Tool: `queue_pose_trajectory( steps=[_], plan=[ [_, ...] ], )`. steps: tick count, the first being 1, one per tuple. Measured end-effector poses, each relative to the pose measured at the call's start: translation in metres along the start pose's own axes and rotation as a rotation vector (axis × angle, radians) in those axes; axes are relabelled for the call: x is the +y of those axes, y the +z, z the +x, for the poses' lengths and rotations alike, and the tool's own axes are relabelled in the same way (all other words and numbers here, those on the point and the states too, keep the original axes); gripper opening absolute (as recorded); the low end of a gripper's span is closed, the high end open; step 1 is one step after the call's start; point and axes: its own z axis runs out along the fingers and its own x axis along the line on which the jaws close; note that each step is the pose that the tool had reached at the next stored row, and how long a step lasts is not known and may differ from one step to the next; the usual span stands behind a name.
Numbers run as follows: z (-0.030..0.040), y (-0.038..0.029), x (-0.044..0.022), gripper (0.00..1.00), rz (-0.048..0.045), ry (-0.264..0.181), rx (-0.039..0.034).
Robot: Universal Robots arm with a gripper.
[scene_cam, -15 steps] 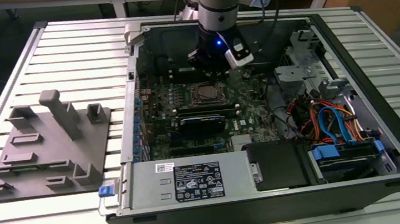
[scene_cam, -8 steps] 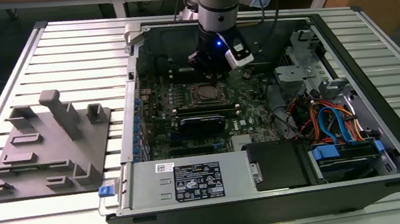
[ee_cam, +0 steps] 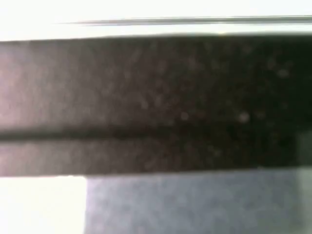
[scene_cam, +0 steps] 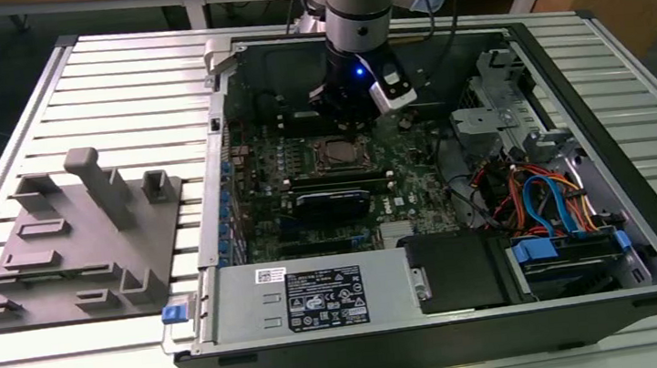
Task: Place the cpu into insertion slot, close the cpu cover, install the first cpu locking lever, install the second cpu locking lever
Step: 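Install the first cpu locking lever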
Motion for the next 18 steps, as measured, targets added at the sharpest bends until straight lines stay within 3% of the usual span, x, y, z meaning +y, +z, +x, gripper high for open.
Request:
queue_pose_trajectory(
  steps=[9,12,15,18],
  plan=[
    [-0.0001,0.0013,-0.0002,0.10,-0.0048,0.000,0.0004],
    [0.0000,0.0013,-0.0004,0.10,-0.0157,0.000,0.0012],
    [-0.0002,0.0021,0.0000,0.10,-0.0333,0.000,0.0012],
    [-0.0002,0.0025,0.0000,0.10,-0.0425,0.001,0.0016]
  ],
)
